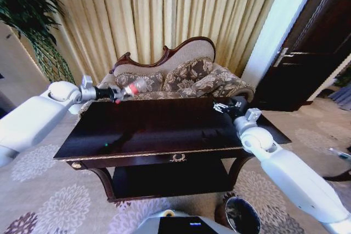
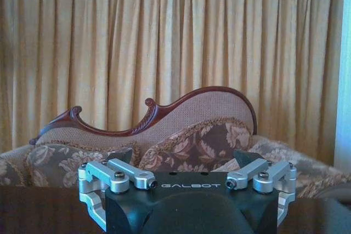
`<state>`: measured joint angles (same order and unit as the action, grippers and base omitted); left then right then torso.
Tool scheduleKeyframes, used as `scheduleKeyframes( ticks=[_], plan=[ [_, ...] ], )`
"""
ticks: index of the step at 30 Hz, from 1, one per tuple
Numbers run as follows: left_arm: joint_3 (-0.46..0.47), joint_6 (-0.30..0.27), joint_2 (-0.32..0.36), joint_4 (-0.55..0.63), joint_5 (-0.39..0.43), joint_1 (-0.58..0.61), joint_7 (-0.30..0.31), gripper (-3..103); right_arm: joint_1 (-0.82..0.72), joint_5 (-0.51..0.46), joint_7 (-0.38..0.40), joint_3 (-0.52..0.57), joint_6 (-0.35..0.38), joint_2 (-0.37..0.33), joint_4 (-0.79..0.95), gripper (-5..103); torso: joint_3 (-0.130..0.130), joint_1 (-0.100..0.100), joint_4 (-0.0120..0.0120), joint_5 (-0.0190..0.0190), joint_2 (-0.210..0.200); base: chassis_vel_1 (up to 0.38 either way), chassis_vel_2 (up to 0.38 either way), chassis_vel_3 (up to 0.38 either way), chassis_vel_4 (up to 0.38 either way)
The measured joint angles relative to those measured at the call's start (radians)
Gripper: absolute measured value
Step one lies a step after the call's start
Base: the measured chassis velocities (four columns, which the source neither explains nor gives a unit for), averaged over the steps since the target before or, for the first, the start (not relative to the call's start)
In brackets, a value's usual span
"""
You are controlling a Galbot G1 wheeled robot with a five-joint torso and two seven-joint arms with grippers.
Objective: Move to the front of the table and place the trash on the table into the trash bin.
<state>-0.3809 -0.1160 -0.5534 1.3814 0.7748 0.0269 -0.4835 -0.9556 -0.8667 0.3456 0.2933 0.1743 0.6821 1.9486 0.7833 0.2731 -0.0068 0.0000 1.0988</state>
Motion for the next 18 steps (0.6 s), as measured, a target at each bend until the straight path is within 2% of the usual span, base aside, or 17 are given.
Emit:
scheduleKeyframes(
  ticks=[1,2,3,4,6,7,8,9,10,13,14,15,17,18],
  plan=[
    [0.000,0.000,0.000,0.000,0.000,0.000,0.000,33,0.000,0.000,0.000,0.000,0.000,0.000,0.000,100,0.000,0.000,0.0000,0.0000,0.000,0.000,0.000,0.000,0.000],
    [0.022,0.003,0.000,0.025,0.006,0.019,0.052,33,-0.003,0.006,0.000,-0.001,0.001,-0.006,0.006,100,0.000,0.000,-0.0001,-0.0004,0.000,0.000,0.000,0.000,0.000],
    [0.064,0.006,-0.002,0.068,0.010,0.054,0.129,33,-0.006,0.008,0.001,-0.001,0.004,-0.014,0.018,100,0.000,0.000,-0.0003,0.0000,0.000,0.000,0.000,0.000,0.000],
    [0.064,0.006,-0.002,0.068,0.010,0.054,0.129,33,-0.006,0.008,0.001,-0.001,0.004,-0.014,0.018,100,0.000,0.000,-0.0003,0.0000,0.000,0.000,0.000,0.000,0.000],
    [0.127,0.045,-0.005,0.138,0.004,0.126,0.287,33,-0.005,-0.005,0.008,-0.001,0.013,-0.023,0.041,100,0.000,0.000,-0.0004,0.0002,0.000,0.000,0.000,0.000,0.000],
    [0.127,0.045,-0.005,0.138,0.004,0.126,0.287,33,-0.005,-0.005,0.008,-0.001,0.013,-0.023,0.041,100,0.000,0.000,-0.0004,0.0002,0.000,0.000,0.000,0.000,0.000],
    [0.149,0.084,-0.007,0.158,-0.010,0.159,0.337,33,-0.002,-0.008,0.009,0.000,0.016,-0.026,0.049,100,0.000,0.000,-0.0003,0.0004,0.000,0.000,0.000,0.000,0.000],
    [0.195,0.146,-0.008,0.187,-0.063,0.223,0.391,33,0.000,-0.009,0.002,0.000,0.019,-0.036,0.062,100,0.000,0.000,-0.0004,0.0003,0.000,0.000,0.000,0.000,0.000],
    [0.237,0.185,-0.007,0.217,-0.126,0.279,0.421,33,0.000,-0.014,-0.010,0.002,0.028,-0.048,0.077,100,0.000,0.000,-0.0001,-0.0002,0.000,0.000,0.000,0.000,0.000],
    [0.247,0.196,-0.006,0.226,-0.143,0.293,0.428,33,0.000,-0.017,-0.013,0.003,0.031,-0.051,0.082,100,0.000,0.000,-0.0001,-0.0002,0.000,0.000,0.000,0.000,0.000],
    [0.293,0.243,-0.001,0.275,-0.224,0.358,0.458,33,0.008,-0.054,-0.015,0.007,0.051,-0.061,0.108,100,0.000,0.000,0.0000,-0.0003,0.000,0.000,0.000,0.000,0.000],
    [0.308,0.258,0.000,0.290,-0.251,0.377,0.469,33,0.012,-0.073,-0.011,0.009,0.059,-0.062,0.118,100,0.000,0.000,0.0001,-0.0002,0.000,0.000,0.000,0.000,0.000],
    [0.340,0.303,-0.002,0.332,-0.345,0.419,0.502,33,0.040,-0.188,0.010,0.011,0.099,-0.066,0.171,100,0.000,0.000,0.0001,-0.0001,0.000,0.000,0.000,0.000,0.000],
    [0.340,0.303,-0.002,0.332,-0.345,0.419,0.502,33,0.040,-0.188,0.010,0.011,0.099,-0.066,0.171,100,0.000,0.000,0.0001,-0.0001,0.000,0.000,0.000,0.000,0.000]
  ],
)
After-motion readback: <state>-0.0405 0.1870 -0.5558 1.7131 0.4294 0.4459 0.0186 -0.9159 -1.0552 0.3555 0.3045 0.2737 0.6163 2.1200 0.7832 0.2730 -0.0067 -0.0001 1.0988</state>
